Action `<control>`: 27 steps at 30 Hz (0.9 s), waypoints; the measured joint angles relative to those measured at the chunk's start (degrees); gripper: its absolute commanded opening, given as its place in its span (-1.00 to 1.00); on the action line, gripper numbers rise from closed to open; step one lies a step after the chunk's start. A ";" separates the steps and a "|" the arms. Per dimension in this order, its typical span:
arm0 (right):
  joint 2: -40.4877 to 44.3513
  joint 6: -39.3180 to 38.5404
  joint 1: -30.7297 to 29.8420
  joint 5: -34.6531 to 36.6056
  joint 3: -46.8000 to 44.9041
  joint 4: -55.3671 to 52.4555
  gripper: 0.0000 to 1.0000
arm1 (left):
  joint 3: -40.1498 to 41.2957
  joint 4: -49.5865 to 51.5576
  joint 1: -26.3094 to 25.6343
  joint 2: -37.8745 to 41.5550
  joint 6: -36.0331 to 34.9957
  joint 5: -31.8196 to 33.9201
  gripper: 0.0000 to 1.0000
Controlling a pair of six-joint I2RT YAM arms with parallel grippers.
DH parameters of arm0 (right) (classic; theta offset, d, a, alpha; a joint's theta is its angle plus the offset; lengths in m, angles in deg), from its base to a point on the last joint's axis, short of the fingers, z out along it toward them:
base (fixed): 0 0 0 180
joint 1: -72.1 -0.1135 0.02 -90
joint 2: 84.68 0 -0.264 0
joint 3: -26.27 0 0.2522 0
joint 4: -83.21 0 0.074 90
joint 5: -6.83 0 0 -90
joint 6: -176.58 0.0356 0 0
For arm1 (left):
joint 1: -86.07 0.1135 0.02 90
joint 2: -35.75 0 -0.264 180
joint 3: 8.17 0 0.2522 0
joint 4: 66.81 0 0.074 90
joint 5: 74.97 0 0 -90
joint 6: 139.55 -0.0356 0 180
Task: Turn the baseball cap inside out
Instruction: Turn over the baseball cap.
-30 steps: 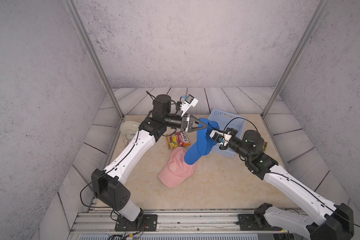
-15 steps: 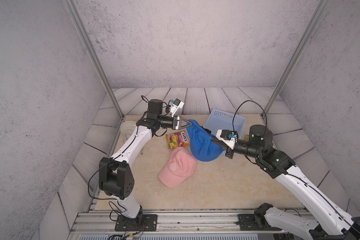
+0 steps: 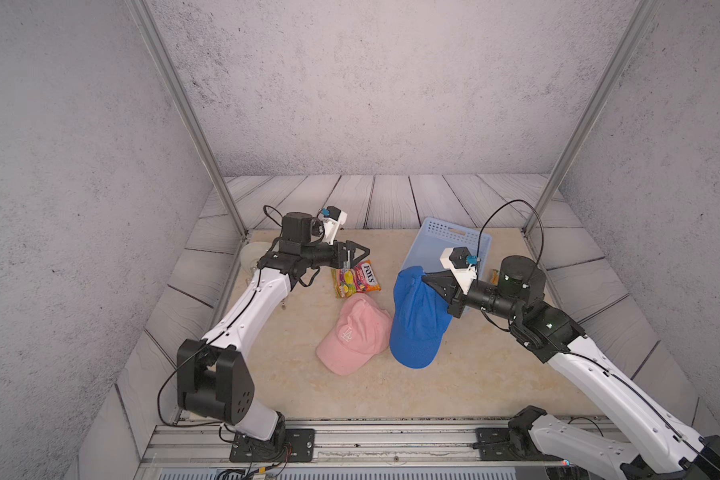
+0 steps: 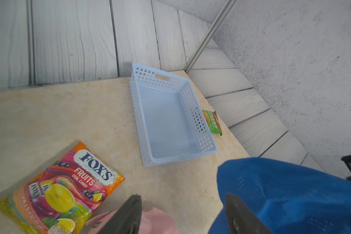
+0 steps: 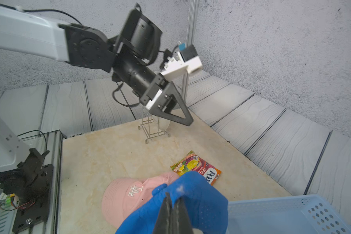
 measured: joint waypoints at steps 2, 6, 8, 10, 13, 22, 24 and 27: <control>-0.04 0.57 0.00 0.59 -0.39 1.27 -1.00 | 3.02 -3.41 -0.22 5.42 -0.70 0.57 0.24; -0.48 1.55 0.02 0.83 -1.05 3.34 -1.00 | 5.38 -7.87 -2.69 11.04 -2.34 0.31 0.06; -1.01 1.97 0.02 0.79 -1.16 4.39 -1.00 | 5.29 -8.87 -5.20 11.30 -3.43 -0.17 0.03; -1.46 2.25 0.13 0.74 -1.20 5.31 -1.00 | 5.03 -8.83 -7.93 10.58 -4.13 -1.07 0.02; -2.08 2.99 0.28 0.15 -1.20 6.32 -1.00 | 3.78 -9.11 -11.41 7.89 -4.15 -3.48 0.02; -2.45 4.90 0.50 -3.39 -1.20 7.98 -1.00 | 0.48 -12.33 -14.64 -0.92 -0.74 -11.76 0.09; -2.45 4.96 0.50 -3.85 -1.20 7.98 -1.00 | 0.17 -13.03 -14.64 -1.46 0.15 -13.51 0.11; -2.45 4.96 0.59 -4.24 -1.20 7.96 -1.00 | -0.04 -14.16 -14.86 -1.70 1.66 -16.11 0.17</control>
